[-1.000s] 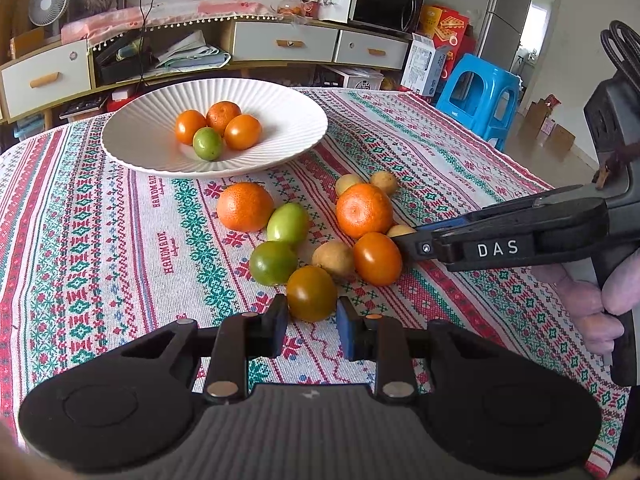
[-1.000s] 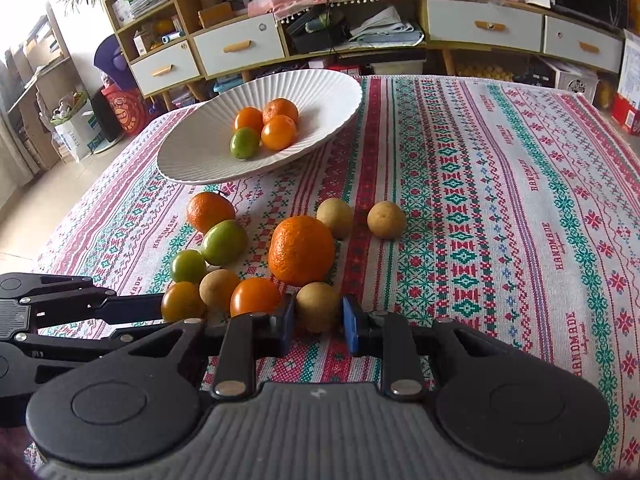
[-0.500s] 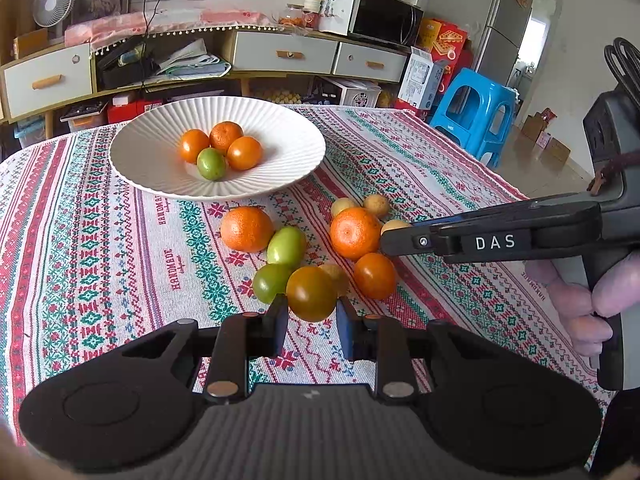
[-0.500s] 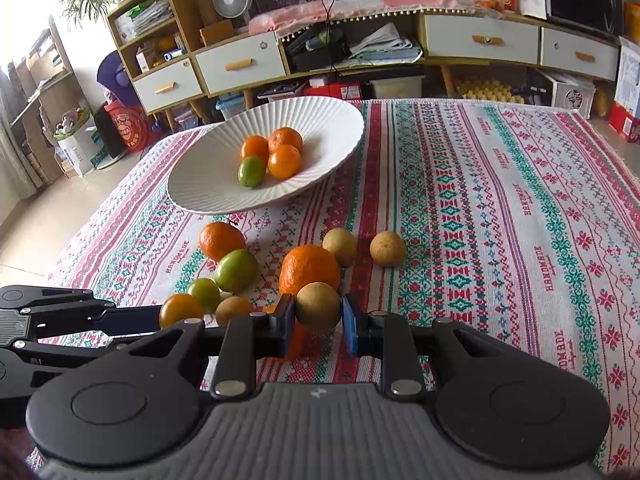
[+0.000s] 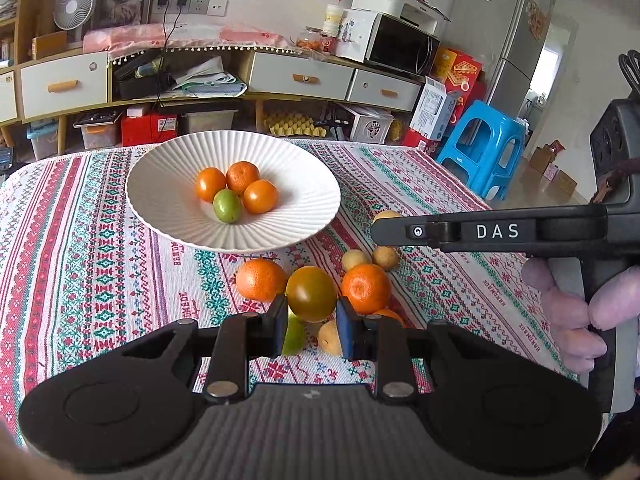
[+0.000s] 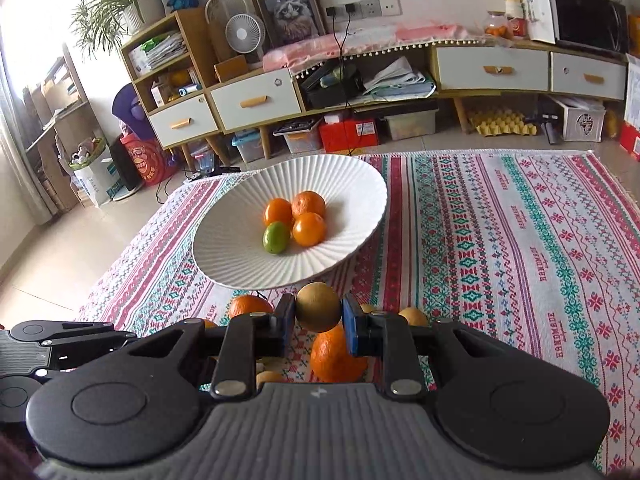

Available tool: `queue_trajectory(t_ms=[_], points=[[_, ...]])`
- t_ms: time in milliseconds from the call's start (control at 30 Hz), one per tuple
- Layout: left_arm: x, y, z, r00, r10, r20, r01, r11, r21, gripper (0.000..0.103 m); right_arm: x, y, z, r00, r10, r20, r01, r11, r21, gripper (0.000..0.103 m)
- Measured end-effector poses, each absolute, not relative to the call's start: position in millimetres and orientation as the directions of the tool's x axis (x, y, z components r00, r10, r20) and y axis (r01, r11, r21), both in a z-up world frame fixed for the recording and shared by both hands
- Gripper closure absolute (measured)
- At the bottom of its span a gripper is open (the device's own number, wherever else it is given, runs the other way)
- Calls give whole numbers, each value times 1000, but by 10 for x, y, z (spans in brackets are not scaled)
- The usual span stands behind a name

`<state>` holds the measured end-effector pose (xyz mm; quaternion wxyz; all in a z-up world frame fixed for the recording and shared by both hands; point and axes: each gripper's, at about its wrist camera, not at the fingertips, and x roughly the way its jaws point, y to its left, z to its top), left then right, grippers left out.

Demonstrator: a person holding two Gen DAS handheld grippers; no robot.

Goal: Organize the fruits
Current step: 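Carry the tomato and tan fruit up and over the white plate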

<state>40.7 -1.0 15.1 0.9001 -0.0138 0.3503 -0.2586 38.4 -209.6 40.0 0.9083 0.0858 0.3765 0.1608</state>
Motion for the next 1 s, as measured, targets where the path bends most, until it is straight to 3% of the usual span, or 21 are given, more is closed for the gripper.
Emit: queue_trajectory(t_ms=[400,1000], points=[[682,-38,253,659,-449,-603,375,892,-254,76,736,-1985,443,662,381,-645,-245,924,294,80],[1398,-278,26,613,-370,-699,334,922,-195,76,1368,-1940,274,597,392,-700,-279,919,277,80]])
